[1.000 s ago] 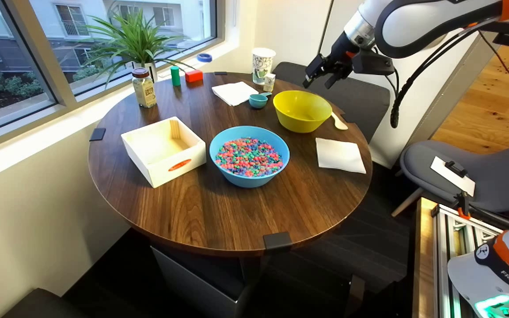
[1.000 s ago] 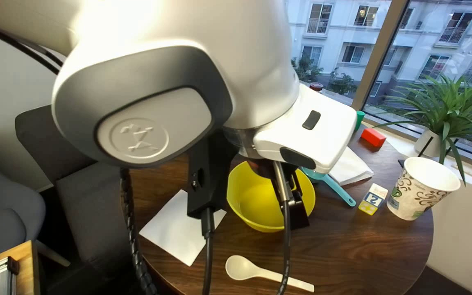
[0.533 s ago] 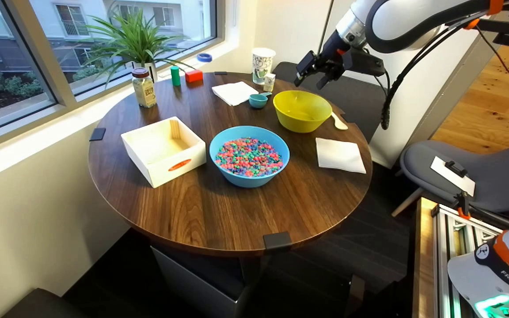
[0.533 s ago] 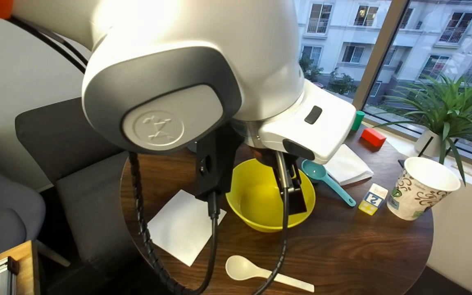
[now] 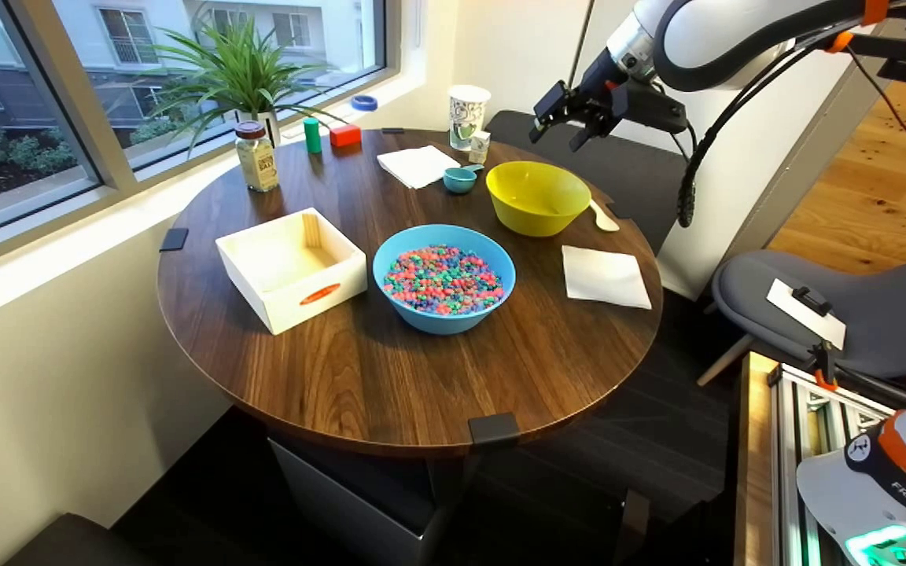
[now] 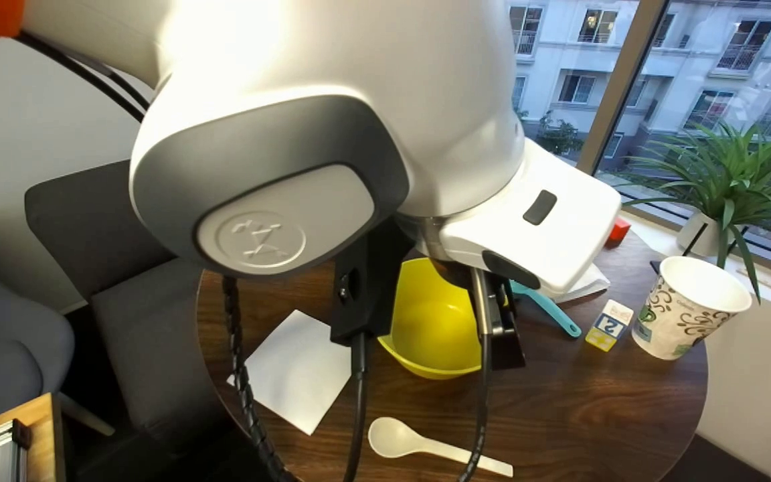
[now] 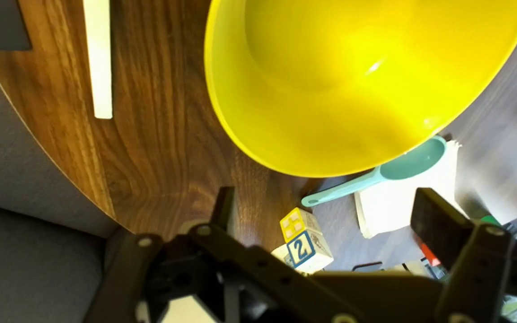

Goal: Pick up the yellow bowl and place it upside down on the table

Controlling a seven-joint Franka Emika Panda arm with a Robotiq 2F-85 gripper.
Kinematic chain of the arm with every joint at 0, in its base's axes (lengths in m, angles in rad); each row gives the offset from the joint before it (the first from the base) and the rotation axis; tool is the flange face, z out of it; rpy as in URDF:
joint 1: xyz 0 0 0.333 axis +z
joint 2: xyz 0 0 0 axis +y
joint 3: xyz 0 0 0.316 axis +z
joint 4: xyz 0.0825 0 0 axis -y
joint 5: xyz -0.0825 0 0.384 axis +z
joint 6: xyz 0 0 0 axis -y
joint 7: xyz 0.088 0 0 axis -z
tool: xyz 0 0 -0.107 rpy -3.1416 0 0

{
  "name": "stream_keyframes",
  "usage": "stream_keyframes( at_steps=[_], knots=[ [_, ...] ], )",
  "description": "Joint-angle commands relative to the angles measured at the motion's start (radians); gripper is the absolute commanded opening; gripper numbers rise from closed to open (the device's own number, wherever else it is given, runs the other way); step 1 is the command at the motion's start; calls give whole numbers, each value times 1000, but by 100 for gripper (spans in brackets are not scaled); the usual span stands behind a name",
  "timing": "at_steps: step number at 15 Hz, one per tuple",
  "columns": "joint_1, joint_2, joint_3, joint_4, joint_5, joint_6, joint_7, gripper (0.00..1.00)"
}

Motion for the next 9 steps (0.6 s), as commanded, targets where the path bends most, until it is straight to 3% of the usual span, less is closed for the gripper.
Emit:
stream_keyframes(
  at_steps=[1,5,9],
  knots=[
    [11,25,-8,3,65,42,-70,100],
    [18,36,-12,2,173,1,-213,100],
    [3,37,-21,4,166,-26,-307,100]
  ],
)
